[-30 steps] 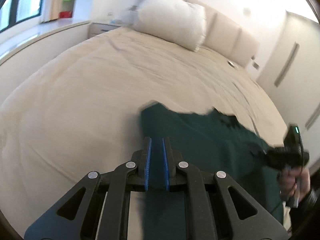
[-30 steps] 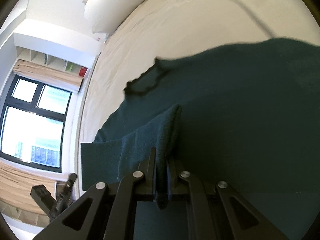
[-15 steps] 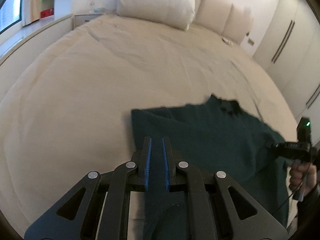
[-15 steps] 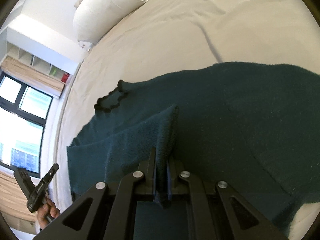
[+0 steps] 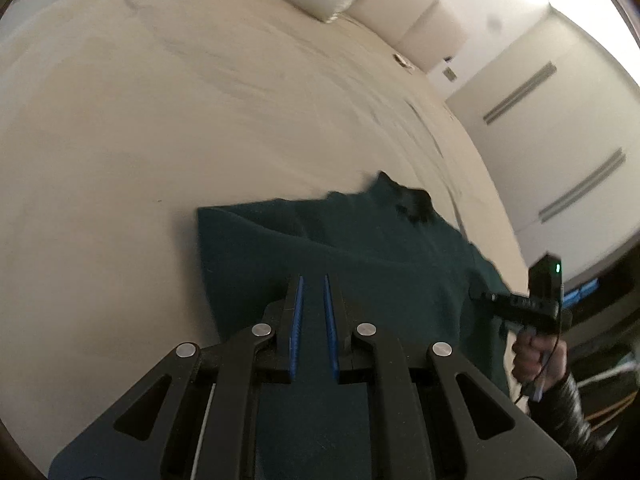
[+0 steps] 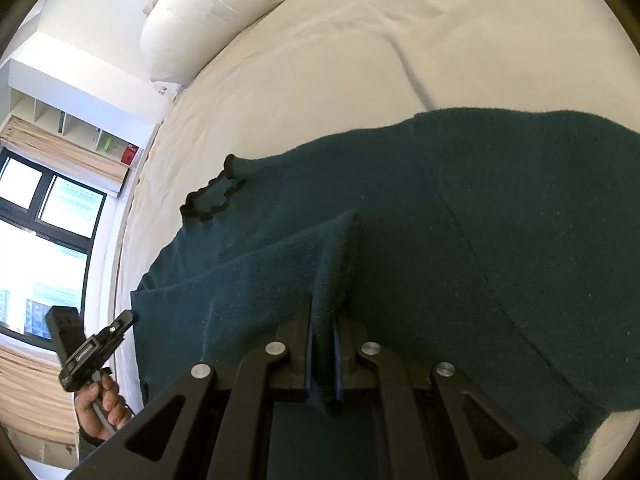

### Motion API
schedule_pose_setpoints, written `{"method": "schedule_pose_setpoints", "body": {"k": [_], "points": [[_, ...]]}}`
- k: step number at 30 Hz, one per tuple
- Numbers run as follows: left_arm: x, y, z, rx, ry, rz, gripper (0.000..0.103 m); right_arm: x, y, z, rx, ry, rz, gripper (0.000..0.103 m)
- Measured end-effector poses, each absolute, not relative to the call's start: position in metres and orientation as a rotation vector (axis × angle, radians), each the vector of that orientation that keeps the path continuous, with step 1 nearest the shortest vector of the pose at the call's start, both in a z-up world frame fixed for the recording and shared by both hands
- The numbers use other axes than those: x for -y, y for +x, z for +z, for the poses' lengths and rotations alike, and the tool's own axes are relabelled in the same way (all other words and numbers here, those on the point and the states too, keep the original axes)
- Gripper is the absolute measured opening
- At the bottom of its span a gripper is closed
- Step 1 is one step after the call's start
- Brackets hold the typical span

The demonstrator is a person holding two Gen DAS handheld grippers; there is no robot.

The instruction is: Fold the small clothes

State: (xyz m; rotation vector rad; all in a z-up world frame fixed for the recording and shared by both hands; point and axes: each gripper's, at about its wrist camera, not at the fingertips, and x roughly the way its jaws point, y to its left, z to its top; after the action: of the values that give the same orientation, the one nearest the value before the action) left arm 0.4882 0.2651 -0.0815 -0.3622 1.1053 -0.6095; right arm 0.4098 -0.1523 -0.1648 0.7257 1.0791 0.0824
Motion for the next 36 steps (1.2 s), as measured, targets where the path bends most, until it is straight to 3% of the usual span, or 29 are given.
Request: {"method": "schedule_pose_setpoints", "body": {"k": [10,20,36], "points": [[-0.272,0.477,-0.118,-1.15,-0.555,-0.61,0.01,0.159,0.406,-0.169,-1.072,0.762,0.102,0.009],[-0.231,0.392,-0.091,-1.131,-0.291,-0.621,0.01,0.16,0.397,-0.167,-1.07,0.771,0.087,0.009],[-0.237,0.364,-0.107,-1.149,-0.317,-0.612,0.01,0.165,0.393,-0.177,-1.036,0.791,0.088,0.008]]}}
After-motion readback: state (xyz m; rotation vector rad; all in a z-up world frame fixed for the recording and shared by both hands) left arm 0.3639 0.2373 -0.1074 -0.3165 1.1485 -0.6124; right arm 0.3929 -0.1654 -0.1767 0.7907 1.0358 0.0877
